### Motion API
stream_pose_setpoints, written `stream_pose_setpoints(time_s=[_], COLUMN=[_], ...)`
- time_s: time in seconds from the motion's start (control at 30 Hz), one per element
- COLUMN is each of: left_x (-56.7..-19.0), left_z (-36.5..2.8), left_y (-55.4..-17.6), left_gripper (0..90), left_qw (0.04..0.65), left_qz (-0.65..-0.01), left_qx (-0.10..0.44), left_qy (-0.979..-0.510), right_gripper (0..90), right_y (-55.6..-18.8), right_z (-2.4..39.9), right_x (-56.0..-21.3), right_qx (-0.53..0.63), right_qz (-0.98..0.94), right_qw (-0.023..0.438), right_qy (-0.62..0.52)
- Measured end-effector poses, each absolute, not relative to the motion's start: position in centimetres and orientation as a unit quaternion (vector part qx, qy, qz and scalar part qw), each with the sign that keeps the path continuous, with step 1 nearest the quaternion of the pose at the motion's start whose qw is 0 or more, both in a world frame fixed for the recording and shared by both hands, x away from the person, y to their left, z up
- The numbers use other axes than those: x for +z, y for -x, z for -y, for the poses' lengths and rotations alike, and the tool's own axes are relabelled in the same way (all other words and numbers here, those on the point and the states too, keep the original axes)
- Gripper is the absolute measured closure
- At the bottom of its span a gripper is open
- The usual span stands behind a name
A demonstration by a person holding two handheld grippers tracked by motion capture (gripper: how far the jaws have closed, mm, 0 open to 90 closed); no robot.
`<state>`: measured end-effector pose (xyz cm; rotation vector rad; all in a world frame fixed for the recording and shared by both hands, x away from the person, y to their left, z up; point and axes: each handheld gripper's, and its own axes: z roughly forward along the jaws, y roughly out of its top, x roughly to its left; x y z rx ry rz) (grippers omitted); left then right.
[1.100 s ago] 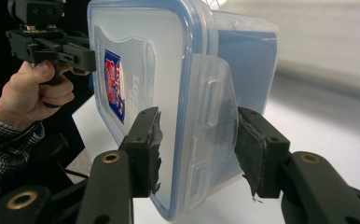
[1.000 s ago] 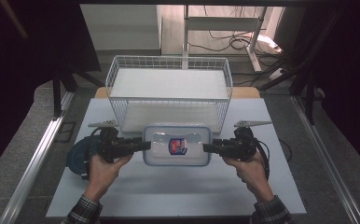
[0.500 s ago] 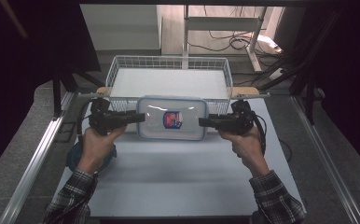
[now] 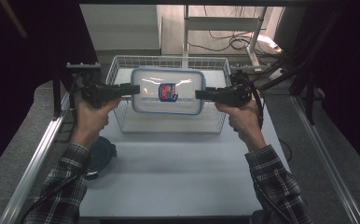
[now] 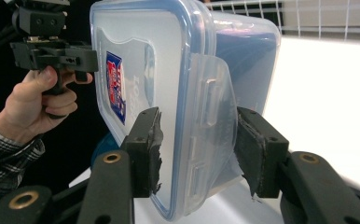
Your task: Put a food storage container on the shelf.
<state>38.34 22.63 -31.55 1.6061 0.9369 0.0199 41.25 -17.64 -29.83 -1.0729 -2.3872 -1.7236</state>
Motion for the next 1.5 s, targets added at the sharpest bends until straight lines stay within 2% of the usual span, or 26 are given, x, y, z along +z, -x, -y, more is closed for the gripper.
stream_pose_setpoints(time_s=[0.53, 1.07, 1.3, 1.43, 1.5], left_x=[-31.3, -32.1, -32.0, -32.0, -32.1], left_z=[-23.1, -22.2, -21.8, -21.5, -21.2], left_y=[-42.2, -43.8, -44.0, -44.1, -44.2], left_gripper=[53.6, 52.6, 49.2, 47.2, 50.0], left_qw=[0.602, 0.582, 0.573, 0.558, 0.544], left_qz=[-0.417, -0.436, -0.436, -0.44, -0.441], left_qx=[0.002, -0.001, 0.023, 0.043, 0.057], left_qy=[-0.681, -0.686, -0.694, -0.702, -0.712], right_gripper=[51.7, 47.9, 45.8, 42.9, 39.7], right_y=[-45.1, -47.1, -47.4, -47.4, -47.5], right_z=[16.7, 16.8, 16.5, 16.2, 16.0], right_x=[-28.3, -29.7, -29.7, -29.6, -29.7], right_qx=[-0.545, -0.525, -0.523, -0.515, -0.509], right_qz=[0.755, 0.751, 0.751, 0.755, 0.758], right_qw=[0.002, 0.009, -0.003, -0.028, -0.039], right_qy=[0.365, 0.4, 0.404, 0.405, 0.406])
